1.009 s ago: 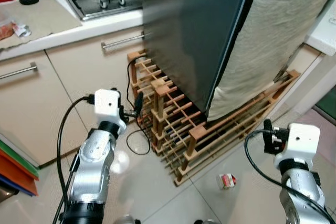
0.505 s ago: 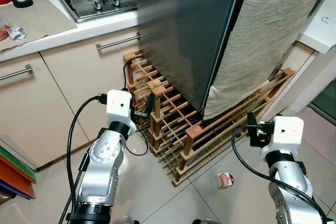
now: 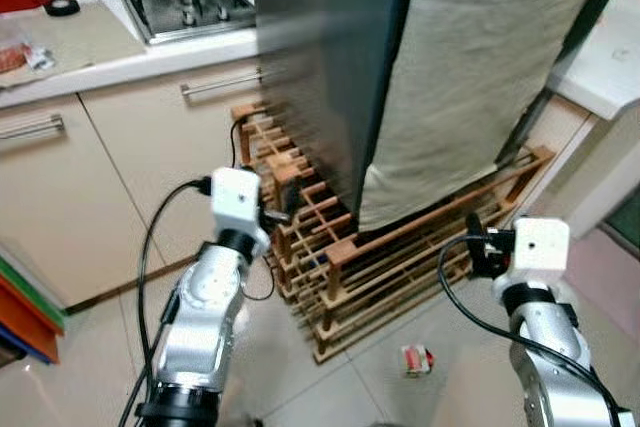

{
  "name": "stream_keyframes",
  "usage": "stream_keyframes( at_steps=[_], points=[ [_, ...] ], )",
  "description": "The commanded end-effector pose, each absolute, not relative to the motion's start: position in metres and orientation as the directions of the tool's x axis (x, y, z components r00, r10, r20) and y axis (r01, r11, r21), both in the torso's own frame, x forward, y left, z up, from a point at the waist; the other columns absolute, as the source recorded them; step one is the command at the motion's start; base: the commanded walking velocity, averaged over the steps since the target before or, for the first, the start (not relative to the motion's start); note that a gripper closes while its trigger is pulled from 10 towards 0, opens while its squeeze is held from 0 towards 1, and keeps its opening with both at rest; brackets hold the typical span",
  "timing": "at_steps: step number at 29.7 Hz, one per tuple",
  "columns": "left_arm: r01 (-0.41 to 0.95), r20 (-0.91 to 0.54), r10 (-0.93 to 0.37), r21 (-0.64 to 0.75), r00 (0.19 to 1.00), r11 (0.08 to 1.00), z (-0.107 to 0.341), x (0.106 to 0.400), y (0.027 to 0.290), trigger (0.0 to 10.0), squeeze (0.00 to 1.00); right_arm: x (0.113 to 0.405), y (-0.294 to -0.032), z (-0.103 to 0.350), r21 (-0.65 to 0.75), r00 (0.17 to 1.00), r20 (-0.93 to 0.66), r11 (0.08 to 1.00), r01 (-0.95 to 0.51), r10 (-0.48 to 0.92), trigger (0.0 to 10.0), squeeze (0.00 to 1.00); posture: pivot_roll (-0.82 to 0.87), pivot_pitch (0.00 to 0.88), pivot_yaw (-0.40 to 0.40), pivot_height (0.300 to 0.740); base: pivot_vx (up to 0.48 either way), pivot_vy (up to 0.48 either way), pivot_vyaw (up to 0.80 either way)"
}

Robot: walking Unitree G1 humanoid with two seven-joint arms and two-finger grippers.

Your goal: Restocking fridge

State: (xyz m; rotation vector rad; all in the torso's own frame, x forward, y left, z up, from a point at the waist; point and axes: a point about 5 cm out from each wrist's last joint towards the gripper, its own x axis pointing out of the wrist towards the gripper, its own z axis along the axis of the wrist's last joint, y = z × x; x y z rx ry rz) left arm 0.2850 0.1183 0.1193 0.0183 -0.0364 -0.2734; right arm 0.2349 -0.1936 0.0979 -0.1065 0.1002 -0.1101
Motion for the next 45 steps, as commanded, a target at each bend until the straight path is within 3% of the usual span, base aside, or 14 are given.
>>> stream_keyframes(
  at_steps=[1,17,45],
  points=[
    [0.26,0.034,-0.261,0.03,0.965,0.965,0.121,0.286,0.12,10.0,0.0,0.236,-0.193,0.098,-0.105,0.99,-0.092,0.989,0.101,-0.11,10.0,0.0,0.05,0.005,-0.015,0.74,0.0,-0.469,0.0],
    [0.243,0.013,-0.244,0.024,0.97,0.97,0.119,0.292,0.119,10.0,0.0,0.238,-0.193,0.095,-0.115,0.989,-0.102,0.989,0.094,-0.106,10.0,0.0,0.05,0.012,-0.014,0.74,0.05,-0.446,0.45],
    [0.25,0.028,-0.252,0.054,0.967,0.967,0.123,0.299,0.112,10.0,0.0,0.243,-0.191,0.09,-0.127,0.992,-0.106,0.99,0.06,-0.073,10.0,0.0,0.05,0.0,-0.023,0.74,0.0,0.0,0.0]
  ],
)
